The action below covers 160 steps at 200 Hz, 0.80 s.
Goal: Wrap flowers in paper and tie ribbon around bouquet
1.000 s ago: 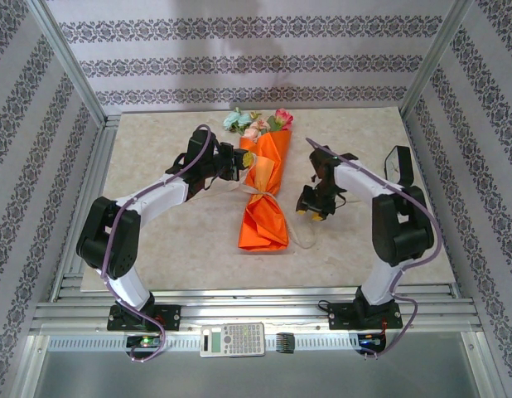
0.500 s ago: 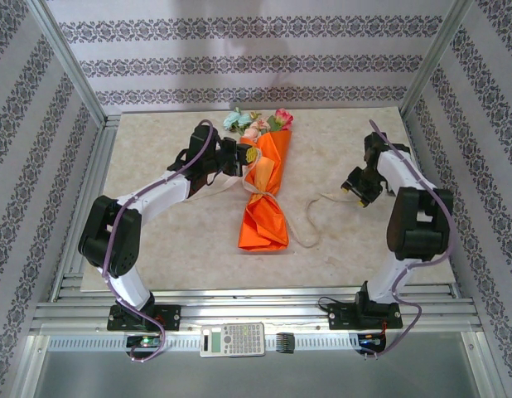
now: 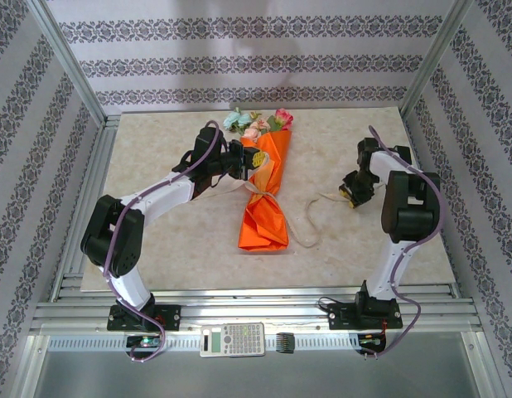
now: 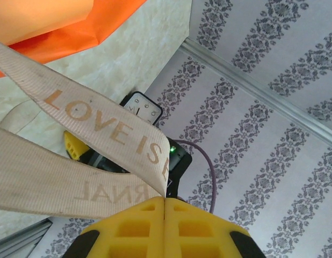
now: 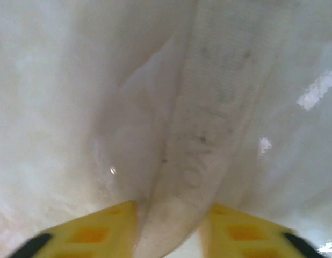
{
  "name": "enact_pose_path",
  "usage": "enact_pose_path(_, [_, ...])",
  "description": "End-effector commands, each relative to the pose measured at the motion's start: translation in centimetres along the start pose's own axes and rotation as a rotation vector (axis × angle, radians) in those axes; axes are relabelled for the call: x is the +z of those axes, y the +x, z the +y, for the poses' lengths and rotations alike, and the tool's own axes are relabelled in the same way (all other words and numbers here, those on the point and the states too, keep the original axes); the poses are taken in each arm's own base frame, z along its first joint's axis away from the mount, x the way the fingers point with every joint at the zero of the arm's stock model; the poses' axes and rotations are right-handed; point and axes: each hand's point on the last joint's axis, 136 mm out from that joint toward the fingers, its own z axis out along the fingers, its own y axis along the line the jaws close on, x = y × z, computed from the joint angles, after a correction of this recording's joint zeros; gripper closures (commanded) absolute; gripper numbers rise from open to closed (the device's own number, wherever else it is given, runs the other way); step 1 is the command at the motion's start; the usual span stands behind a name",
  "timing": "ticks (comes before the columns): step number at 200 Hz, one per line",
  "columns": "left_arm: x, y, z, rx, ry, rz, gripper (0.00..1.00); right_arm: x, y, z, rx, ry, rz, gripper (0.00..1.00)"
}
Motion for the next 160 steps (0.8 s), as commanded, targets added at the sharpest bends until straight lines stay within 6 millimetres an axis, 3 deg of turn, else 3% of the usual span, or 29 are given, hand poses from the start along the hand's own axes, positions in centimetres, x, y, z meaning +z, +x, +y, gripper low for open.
enact_pose_path(1, [0.0, 2.0, -0.7, 0.077, 0.019, 0.065, 1.00, 0.9, -0.3, 0.9, 0.037, -0.032, -0.011, 0.96])
enact_pose_path(4, [0.0, 2.1, -0.6, 0.079, 0.017, 0.068, 1.00, 0.7, -0.3, 1.0, 0.033, -0.039, -0.018, 1.00])
enact_pose_path(28, [0.2, 2.6, -0.3, 0.128, 0.003, 0.102, 1.00, -2.9, -0.5, 4.5, -0.077, -0.139, -0.119, 1.00])
enact_pose_path(58, [0.4, 2.9, 1.1, 0.229, -0.043, 0.134, 1.00, -11.8, 2.3, 13.0, -0.327, -0.363, -0.222, 1.00])
enact_pose_path(85, [0.4, 2.6, 2.8, 0.357, -0.094, 0.122, 1.00, -20.2, 8.5, 20.1, -0.565, -0.577, -0.267, 1.00])
enact_pose_path(102, [0.5, 2.4, 3.7, 0.431, -0.102, 0.113, 1.00, -23.6, 12.9, 23.5, -0.678, -0.697, -0.247, 1.00])
enact_pose_path(140, [0.8, 2.4, 5.9, 0.603, -0.125, 0.104, 1.00, -28.3, 23.2, 29.9, -0.891, -0.962, -0.115, 1.00])
enact_pose_path(160, [0.8, 2.4, 6.7, 0.697, -0.121, 0.082, 1.00, -29.2, 28.6, 32.1, -0.996, -1.066, -0.021, 1.00])
